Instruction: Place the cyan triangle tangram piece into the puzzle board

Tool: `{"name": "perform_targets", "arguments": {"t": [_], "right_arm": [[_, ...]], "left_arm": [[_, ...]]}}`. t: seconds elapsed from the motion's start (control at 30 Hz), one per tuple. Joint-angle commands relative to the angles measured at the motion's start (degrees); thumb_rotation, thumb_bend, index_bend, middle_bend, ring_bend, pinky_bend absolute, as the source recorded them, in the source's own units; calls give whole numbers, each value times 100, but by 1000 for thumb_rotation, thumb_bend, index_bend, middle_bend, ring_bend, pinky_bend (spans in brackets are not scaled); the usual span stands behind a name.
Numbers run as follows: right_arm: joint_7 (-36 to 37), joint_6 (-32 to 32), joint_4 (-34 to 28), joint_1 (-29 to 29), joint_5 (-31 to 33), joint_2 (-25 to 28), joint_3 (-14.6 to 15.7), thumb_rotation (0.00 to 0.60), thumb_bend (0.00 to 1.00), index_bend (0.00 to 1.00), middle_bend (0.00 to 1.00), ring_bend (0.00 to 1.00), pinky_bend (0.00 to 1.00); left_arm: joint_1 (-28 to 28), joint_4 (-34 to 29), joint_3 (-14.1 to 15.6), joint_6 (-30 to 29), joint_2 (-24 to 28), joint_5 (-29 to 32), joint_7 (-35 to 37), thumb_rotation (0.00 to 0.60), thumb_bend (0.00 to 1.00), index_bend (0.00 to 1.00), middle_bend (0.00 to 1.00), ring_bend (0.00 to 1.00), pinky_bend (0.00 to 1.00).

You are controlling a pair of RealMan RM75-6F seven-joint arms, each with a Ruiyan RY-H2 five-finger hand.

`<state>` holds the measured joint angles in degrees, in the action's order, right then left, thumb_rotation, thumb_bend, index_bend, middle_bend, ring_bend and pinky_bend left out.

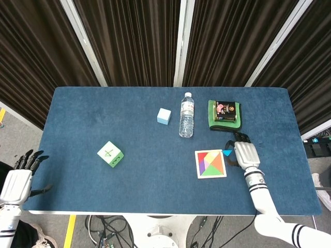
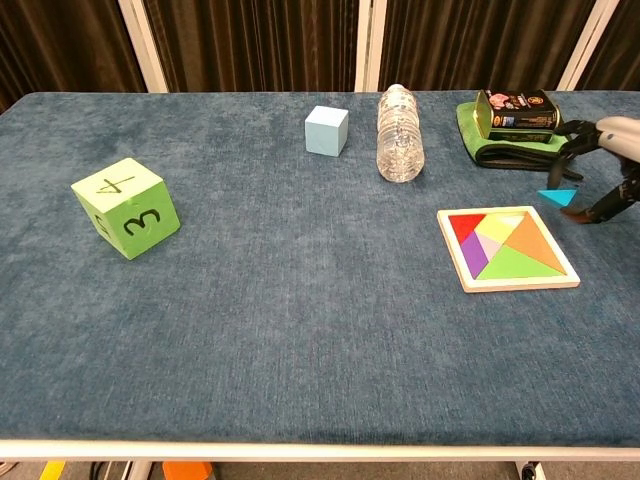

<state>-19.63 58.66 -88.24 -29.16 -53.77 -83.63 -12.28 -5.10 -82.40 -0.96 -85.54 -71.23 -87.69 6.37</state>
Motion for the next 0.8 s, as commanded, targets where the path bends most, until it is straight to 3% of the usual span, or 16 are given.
{"name": "perform_targets", "arguments": {"t": [0.03, 0.8], "right_arm": [[-142, 14, 10, -71, 156, -105, 15, 600, 268, 520, 2, 0, 0], [-600, 259, -23, -338, 722, -527, -41, 600, 276, 523, 7, 0, 0]], "left_arm": [[8, 32, 2, 5, -9, 12, 37, 600, 0, 216, 124, 12, 128], [17, 193, -1, 5, -40, 7, 196, 600, 0, 216, 124, 12, 128]]}}
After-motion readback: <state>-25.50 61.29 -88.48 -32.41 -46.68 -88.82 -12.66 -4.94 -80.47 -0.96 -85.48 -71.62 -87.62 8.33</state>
